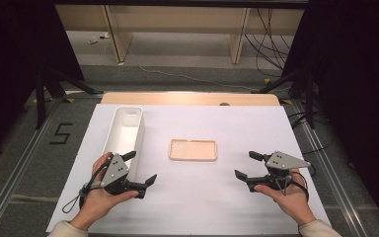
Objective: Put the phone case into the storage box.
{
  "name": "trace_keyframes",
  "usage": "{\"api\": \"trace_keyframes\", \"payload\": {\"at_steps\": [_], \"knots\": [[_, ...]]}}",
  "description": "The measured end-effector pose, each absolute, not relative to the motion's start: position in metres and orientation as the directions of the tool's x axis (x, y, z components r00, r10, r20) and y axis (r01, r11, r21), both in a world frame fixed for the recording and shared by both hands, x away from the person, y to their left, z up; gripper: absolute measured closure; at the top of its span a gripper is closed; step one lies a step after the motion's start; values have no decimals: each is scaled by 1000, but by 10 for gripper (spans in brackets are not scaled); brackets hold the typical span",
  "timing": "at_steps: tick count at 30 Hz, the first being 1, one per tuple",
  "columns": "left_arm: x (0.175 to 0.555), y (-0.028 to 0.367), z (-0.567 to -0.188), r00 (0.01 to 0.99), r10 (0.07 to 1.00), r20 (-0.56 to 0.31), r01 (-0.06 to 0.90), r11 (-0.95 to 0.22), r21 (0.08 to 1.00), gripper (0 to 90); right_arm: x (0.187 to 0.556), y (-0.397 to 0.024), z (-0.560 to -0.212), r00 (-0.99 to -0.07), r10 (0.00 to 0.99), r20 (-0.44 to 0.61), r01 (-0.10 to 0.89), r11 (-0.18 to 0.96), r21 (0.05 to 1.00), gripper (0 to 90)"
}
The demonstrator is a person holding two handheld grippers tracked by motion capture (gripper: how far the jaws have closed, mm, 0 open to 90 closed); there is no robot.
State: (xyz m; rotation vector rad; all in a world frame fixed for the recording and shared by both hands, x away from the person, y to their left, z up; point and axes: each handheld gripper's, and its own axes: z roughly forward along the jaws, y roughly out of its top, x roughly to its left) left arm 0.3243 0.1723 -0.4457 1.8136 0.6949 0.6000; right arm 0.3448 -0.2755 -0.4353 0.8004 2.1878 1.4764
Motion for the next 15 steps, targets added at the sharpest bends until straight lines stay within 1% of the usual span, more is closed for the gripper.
{"api": "trace_keyframes", "payload": {"at_steps": [10,11,13,14,15], "knots": [[322,174,-445,703,707,77,171,-273,947,13,345,-273,-434,-768,641,-3,238,290,927,178],[322,174,-445,703,707,77,171,-273,947,13,346,-273,-434,-769,639,-5,238,293,926,198],[322,173,-445,706,704,81,170,-279,945,13,347,-273,-432,-770,637,-11,233,298,926,279],[323,173,-445,706,704,82,171,-282,944,13,349,-272,-431,-774,633,-16,228,302,926,337],[323,173,-445,705,704,81,172,-280,944,13,351,-271,-430,-778,628,-23,224,312,923,419]]}}
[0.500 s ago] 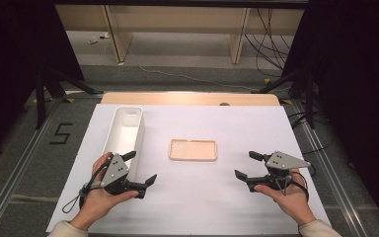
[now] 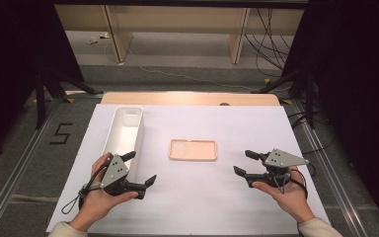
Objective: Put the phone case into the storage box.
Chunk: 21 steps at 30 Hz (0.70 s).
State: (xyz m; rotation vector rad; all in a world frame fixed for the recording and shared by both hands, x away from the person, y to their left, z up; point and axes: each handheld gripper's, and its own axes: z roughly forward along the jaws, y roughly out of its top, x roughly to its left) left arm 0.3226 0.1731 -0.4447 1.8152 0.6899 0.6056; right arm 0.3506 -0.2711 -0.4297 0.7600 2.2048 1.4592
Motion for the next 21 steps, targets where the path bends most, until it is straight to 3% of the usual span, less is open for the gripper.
{"api": "trace_keyframes", "payload": {"at_steps": [5,8,21], "knots": [[322,173,-444,704,705,84,171,-283,944,14,365,-264,-429,-794,607,-44,229,365,903,782],[322,172,-444,705,704,84,170,-283,944,14,374,-257,-426,-795,603,-59,234,397,888,900],[323,173,-444,706,703,81,171,-280,945,16,414,-213,-435,-807,584,-87,286,516,808,900]]}}
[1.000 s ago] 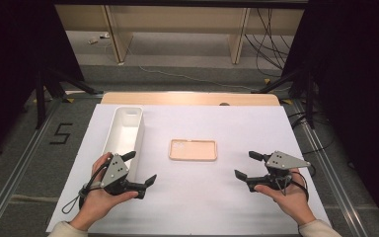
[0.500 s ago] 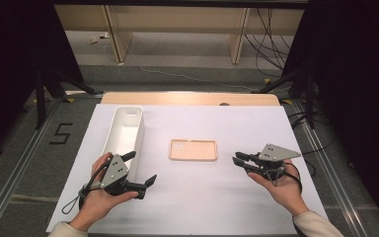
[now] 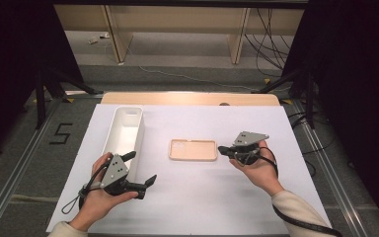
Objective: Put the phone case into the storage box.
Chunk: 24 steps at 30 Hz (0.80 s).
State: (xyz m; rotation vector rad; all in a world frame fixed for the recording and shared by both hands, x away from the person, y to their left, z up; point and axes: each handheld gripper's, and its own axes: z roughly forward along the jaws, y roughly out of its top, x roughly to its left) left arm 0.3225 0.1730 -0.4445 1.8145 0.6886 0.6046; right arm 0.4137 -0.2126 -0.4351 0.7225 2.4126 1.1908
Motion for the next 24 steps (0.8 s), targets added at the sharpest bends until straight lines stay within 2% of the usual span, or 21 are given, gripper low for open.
{"api": "trace_keyframes", "payload": {"at_steps": [11,24], "knots": [[322,173,-444,708,702,80,170,-279,945,18,437,-188,-456,-822,557,-116,324,626,709,900],[322,172,-445,712,698,79,170,-280,945,18,452,-181,-475,-824,554,-121,361,677,641,900]]}}
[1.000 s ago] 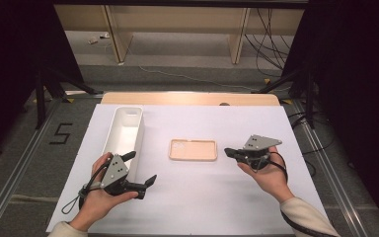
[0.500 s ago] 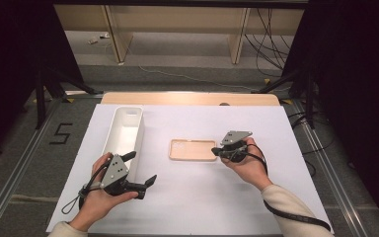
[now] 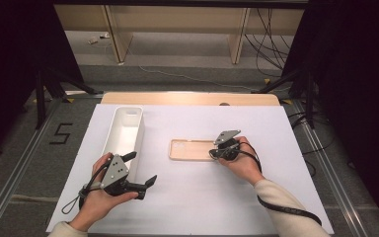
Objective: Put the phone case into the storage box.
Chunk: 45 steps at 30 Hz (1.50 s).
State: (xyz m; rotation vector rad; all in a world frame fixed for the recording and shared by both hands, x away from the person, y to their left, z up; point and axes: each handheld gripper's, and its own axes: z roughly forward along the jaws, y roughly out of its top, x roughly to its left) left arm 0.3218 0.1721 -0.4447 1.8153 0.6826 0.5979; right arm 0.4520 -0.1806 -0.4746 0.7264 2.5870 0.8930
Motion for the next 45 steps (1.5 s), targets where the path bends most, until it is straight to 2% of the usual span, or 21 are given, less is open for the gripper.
{"api": "trace_keyframes", "payload": {"at_steps": [25,42,45], "knots": [[322,171,-445,714,696,78,172,-283,944,19,445,-176,-473,-842,535,-65,389,687,614,900],[321,171,-446,715,695,81,171,-286,943,19,420,-163,-468,-853,522,-7,413,683,602,900],[321,171,-445,715,695,81,170,-285,943,19,418,-160,-468,-861,509,-28,391,695,604,900]]}}
